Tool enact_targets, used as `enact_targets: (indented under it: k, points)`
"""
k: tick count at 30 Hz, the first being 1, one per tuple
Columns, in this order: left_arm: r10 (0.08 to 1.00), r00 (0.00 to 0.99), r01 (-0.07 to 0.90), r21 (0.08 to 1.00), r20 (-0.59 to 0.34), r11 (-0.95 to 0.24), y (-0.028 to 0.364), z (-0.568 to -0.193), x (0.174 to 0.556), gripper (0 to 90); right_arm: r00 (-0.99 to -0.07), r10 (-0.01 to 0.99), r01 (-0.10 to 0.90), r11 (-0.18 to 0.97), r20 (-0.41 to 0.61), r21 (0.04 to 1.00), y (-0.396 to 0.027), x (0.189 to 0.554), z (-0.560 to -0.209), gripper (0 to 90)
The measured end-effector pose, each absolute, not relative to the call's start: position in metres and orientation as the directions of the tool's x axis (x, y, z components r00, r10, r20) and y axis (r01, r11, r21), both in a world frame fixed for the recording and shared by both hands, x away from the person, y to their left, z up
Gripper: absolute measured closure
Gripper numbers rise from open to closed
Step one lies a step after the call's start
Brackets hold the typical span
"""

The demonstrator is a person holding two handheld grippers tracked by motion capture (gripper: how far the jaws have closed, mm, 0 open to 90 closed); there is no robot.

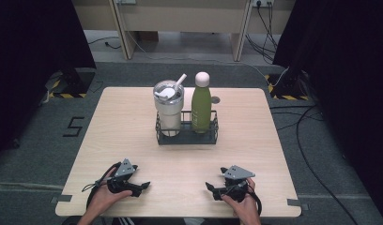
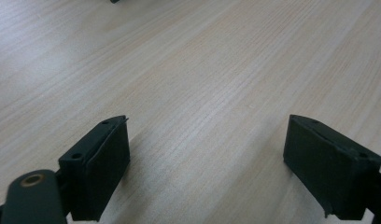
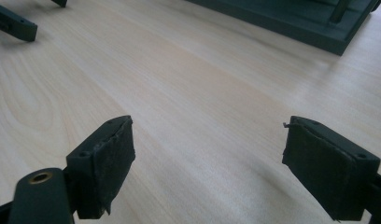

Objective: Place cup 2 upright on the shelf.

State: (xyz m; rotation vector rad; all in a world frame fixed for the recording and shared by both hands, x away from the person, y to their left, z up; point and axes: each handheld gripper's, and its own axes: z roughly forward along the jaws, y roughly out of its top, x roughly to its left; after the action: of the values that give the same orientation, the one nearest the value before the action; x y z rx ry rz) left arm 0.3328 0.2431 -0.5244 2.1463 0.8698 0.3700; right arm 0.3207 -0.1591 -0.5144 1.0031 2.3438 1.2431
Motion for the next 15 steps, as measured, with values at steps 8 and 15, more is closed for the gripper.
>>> enact_targets:
  k: [8,15]
  points:
    - [0.690,0.724,0.464,0.754,-0.020,-0.465,0.2431,-0.5244,0.3328,13.9,-0.726,0.686,0.468,0.437,0.052,0.768,-0.1571,0.3214,-0.5162,16.3]
    - [0.690,0.724,0.464,0.754,-0.019,-0.466,0.2431,-0.5244,0.3327,13.9,-0.744,0.668,0.461,0.521,-0.006,0.718,-0.1512,0.3203,-0.5186,14.1]
